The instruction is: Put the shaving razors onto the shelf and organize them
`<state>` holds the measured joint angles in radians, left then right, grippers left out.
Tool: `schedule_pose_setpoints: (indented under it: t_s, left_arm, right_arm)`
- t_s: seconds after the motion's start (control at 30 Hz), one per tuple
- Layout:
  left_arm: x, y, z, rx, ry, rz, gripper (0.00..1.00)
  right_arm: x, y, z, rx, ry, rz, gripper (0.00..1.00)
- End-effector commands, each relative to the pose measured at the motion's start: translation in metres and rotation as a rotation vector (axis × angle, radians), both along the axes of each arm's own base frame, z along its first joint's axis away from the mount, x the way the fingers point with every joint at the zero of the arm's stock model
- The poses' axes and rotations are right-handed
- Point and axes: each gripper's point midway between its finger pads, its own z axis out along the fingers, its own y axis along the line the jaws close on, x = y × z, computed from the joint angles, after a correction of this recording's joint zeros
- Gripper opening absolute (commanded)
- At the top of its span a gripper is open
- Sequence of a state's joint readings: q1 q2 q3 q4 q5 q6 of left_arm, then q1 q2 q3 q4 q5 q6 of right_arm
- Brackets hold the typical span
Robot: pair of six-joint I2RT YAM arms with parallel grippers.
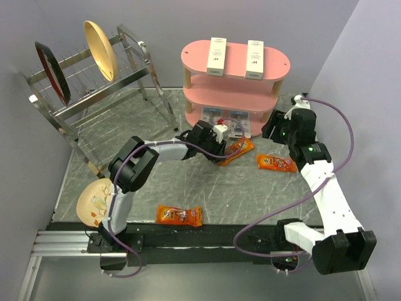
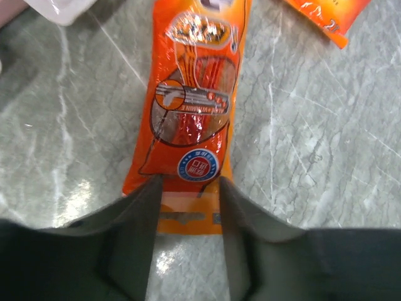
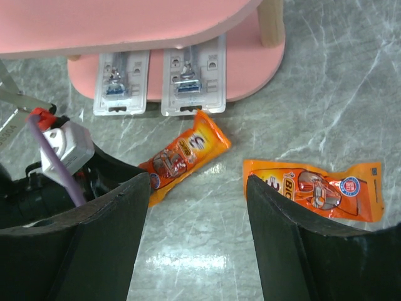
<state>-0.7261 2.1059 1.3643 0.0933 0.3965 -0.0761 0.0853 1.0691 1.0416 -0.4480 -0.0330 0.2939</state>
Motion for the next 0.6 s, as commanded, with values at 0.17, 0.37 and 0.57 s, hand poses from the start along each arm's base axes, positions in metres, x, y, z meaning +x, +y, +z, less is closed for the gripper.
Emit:
schedule_pose_setpoints:
  t_s: [0.17,0.37,0.57]
  left_arm:
    - [-0.004,-0.019,0.012,-0.066,0.037,-0.045,0.14]
    - [-0.018,-0.014,0.044,-0.135,0.044,-0.040,0.01]
    - [-0.030,-0.018,0.104,-0.251,0.040,-0.073,0.01]
  right_arm:
    - [0.007,-0.003,0.021,-0.015,-0.044,0.000,0.70]
    - [0.006,-0.008,0.022,-0.028,-0.045,-0.015,0.70]
    - [0.006,-0.018,0.024,-0.048,-0.041,-0.042,0.70]
